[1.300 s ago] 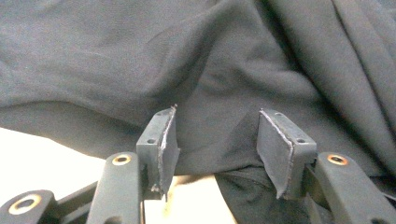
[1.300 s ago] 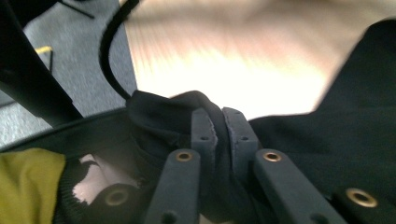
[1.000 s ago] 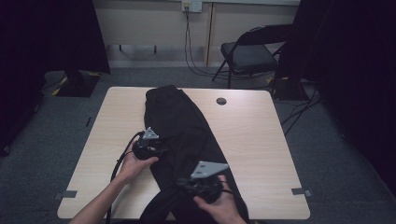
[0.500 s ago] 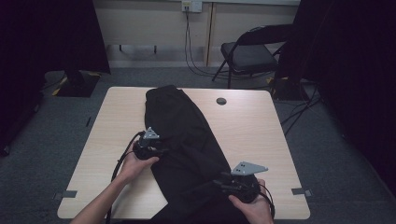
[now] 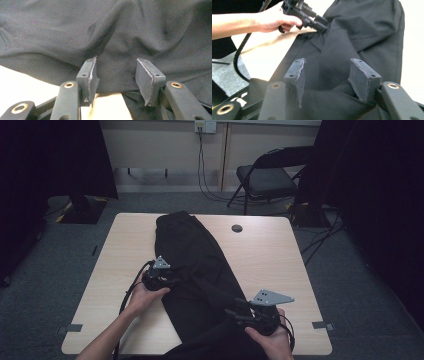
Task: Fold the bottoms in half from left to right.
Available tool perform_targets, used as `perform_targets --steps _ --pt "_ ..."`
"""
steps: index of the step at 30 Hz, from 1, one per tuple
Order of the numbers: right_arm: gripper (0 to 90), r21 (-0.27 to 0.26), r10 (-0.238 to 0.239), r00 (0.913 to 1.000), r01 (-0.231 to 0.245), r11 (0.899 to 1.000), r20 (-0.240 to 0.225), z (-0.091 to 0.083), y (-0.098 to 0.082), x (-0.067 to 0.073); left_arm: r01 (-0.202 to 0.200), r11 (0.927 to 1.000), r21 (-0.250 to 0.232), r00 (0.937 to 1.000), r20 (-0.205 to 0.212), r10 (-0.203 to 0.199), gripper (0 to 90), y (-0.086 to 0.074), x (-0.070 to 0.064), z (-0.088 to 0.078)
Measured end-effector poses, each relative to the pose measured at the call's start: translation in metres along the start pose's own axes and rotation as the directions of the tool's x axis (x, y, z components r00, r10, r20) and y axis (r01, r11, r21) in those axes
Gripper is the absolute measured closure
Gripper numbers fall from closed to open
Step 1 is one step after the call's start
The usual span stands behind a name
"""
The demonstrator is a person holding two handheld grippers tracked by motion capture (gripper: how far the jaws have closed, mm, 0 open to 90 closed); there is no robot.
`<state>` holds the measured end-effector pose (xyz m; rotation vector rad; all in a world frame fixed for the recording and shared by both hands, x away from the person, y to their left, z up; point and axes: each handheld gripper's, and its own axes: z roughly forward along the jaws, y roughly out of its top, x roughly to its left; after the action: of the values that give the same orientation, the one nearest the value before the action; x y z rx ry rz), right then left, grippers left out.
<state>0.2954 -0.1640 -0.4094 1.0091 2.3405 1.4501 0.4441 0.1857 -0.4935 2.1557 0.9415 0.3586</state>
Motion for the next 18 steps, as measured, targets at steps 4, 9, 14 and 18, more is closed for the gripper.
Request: perform_targets --steps 4,9,14,18 --pt "51.1 -0.023 -0.023 0.9994 0.022 0.999 -0.027 0.005 0.009 0.006 0.001 1.0000 0.002 1.0000 -0.003 -0.001 52.1 0.000 0.000 0.000" --pt "50.5 0.045 -0.062 0.9912 0.068 0.997 -0.117 0.032 0.006 0.032 -0.003 1.0000 0.007 1.0000 0.002 0.003 52.1 0.000 0.000 0.000" --pt "46.2 0.219 -0.125 0.9647 0.177 0.960 -0.232 0.073 -0.022 0.071 -0.010 0.9999 0.008 1.0000 0.002 0.010 52.1 0.000 0.001 -0.001" --pt "35.3 0.283 -0.171 0.9544 0.239 0.929 -0.245 0.091 -0.036 0.079 -0.010 0.9999 0.007 0.9999 0.004 0.010 52.1 0.000 0.001 -0.001"
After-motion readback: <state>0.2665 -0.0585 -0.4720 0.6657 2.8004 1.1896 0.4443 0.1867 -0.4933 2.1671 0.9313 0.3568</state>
